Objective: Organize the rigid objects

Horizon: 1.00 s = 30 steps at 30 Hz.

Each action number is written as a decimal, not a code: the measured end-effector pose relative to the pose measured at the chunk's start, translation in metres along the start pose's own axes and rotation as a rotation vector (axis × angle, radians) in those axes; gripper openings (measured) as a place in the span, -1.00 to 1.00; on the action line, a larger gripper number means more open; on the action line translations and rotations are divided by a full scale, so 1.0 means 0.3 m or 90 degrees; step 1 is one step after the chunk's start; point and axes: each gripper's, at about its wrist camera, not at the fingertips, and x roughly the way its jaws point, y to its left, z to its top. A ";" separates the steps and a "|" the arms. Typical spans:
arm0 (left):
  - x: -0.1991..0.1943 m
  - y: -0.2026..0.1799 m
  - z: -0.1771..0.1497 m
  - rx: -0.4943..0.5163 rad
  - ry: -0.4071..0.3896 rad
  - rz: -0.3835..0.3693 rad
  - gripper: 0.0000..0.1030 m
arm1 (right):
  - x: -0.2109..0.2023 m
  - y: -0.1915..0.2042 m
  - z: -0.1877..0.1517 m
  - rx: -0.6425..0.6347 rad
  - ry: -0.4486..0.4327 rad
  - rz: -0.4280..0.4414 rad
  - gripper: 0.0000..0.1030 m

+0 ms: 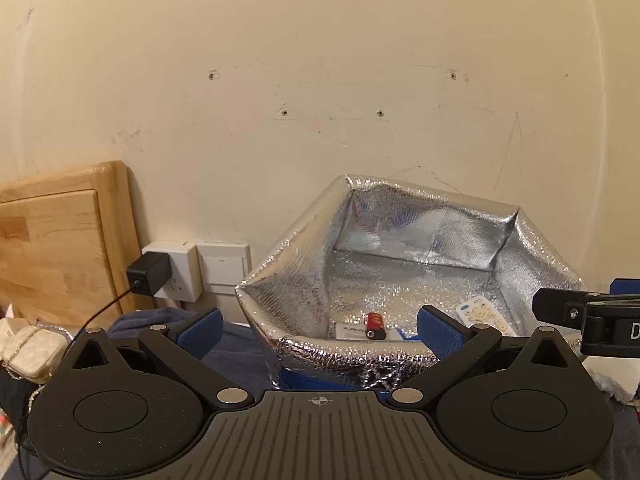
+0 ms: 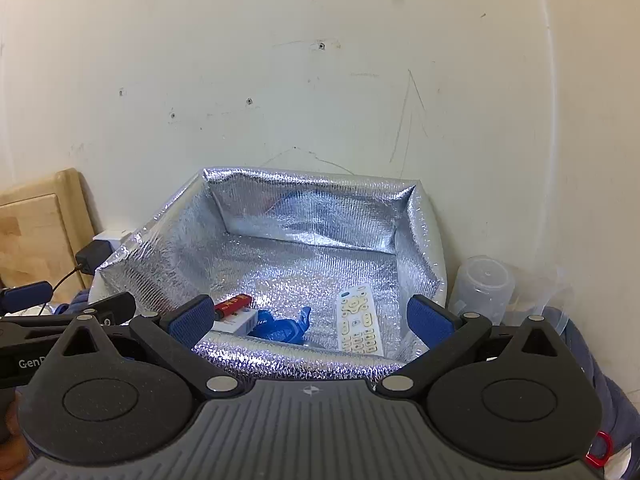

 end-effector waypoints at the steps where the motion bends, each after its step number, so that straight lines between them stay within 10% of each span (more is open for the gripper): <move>1: -0.001 0.002 0.001 -0.002 -0.001 0.000 1.00 | 0.001 -0.001 0.000 0.001 0.000 0.001 0.99; 30: -0.011 0.005 0.000 0.003 0.002 0.001 1.00 | 0.002 -0.007 -0.007 0.001 0.009 -0.001 0.99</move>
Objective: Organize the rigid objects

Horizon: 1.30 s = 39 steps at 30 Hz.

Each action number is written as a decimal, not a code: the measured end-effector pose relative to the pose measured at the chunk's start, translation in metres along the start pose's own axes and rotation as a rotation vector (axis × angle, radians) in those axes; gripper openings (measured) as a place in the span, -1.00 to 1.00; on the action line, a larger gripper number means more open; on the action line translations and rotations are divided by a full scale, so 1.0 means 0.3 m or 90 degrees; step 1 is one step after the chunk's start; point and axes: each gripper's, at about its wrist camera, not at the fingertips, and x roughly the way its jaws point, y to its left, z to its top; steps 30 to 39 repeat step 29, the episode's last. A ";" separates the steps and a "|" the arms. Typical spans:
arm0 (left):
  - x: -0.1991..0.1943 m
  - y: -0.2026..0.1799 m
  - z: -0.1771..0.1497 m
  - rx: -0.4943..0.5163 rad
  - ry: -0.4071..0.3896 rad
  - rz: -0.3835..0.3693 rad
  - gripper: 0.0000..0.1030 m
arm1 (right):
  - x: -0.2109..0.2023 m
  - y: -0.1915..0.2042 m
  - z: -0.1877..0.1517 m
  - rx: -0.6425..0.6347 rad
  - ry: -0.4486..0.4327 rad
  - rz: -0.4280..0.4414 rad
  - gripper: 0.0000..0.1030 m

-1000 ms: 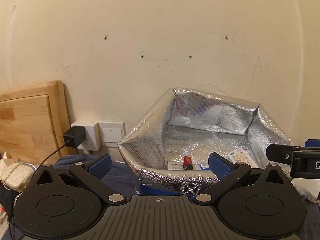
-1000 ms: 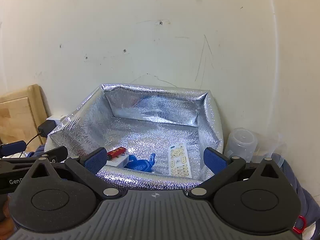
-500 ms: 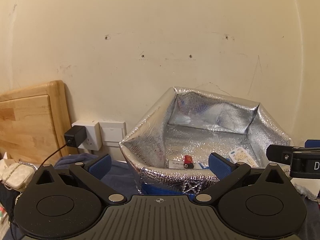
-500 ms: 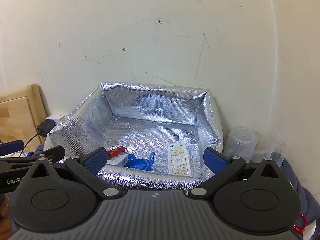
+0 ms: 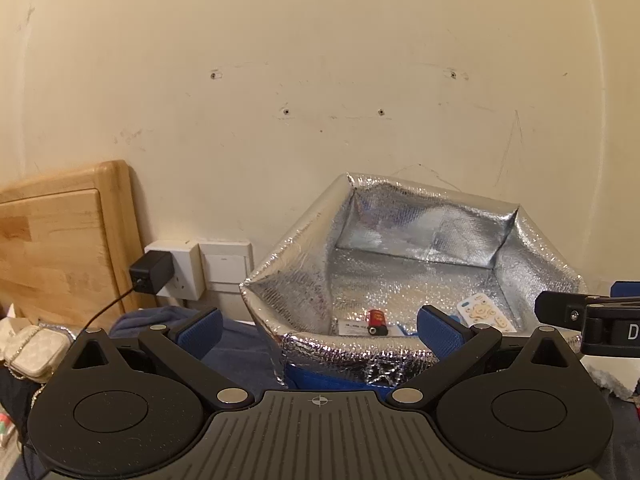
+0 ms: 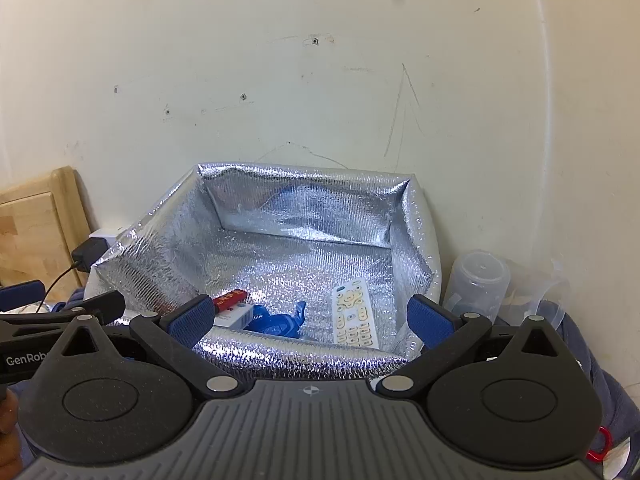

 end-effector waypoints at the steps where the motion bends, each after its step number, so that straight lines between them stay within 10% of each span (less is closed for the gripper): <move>1: -0.001 0.001 0.001 -0.002 -0.001 0.001 1.00 | -0.001 0.000 -0.001 0.000 0.000 -0.001 0.99; 39: 0.010 0.032 -0.024 -0.022 0.028 0.011 1.00 | 0.006 -0.013 -0.022 0.000 0.013 -0.007 0.99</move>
